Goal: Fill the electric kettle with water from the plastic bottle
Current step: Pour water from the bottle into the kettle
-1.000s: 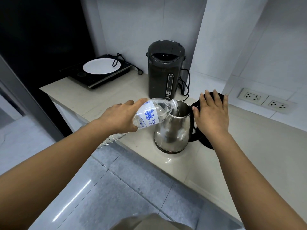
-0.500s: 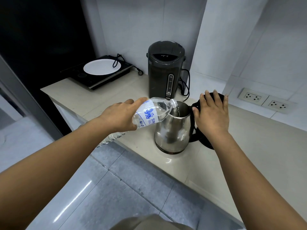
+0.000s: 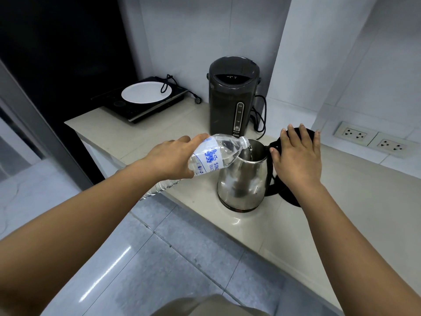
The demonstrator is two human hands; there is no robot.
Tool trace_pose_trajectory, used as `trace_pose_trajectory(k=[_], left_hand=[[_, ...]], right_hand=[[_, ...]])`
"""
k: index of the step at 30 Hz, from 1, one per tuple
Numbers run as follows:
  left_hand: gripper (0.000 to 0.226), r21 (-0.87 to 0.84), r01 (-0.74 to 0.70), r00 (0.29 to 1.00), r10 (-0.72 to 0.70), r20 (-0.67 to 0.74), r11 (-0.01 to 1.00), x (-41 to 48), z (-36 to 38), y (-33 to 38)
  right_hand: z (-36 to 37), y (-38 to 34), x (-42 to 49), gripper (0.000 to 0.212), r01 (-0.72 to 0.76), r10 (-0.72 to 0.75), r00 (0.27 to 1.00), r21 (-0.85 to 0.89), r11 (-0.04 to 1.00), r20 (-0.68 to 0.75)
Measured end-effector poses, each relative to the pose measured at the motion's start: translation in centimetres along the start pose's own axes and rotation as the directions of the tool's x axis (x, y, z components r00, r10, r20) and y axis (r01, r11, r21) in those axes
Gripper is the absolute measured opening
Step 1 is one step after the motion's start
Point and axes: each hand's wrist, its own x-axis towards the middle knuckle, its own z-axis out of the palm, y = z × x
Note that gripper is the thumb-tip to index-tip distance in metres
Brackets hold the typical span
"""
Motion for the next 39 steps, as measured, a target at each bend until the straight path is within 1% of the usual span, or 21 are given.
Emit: trace_pose_trajectory(k=[9,19,39], left_hand=[[0.097,0.011,0.001,1.000,-0.001,0.013,1.000,0.13,-0.18,0.31],[0.095,0.011,-0.013,1.000,0.013,-0.021,1.000,0.43,-0.19,0.17],[0.095,0.026,-0.036,0.999,0.037,-0.027,0.999,0.69,-0.72,0.02]], right_hand=[[0.06,-0.01,0.01,0.061,0.000,0.001,1.000,-0.003,1.000,0.005],[-0.03,-0.02,-0.04,0.060,-0.005,0.005,1.000,0.003,1.000,0.004],[-0.12,-0.16,-0.05,0.060,-0.017,0.017,1.000,0.000,1.000,0.009]])
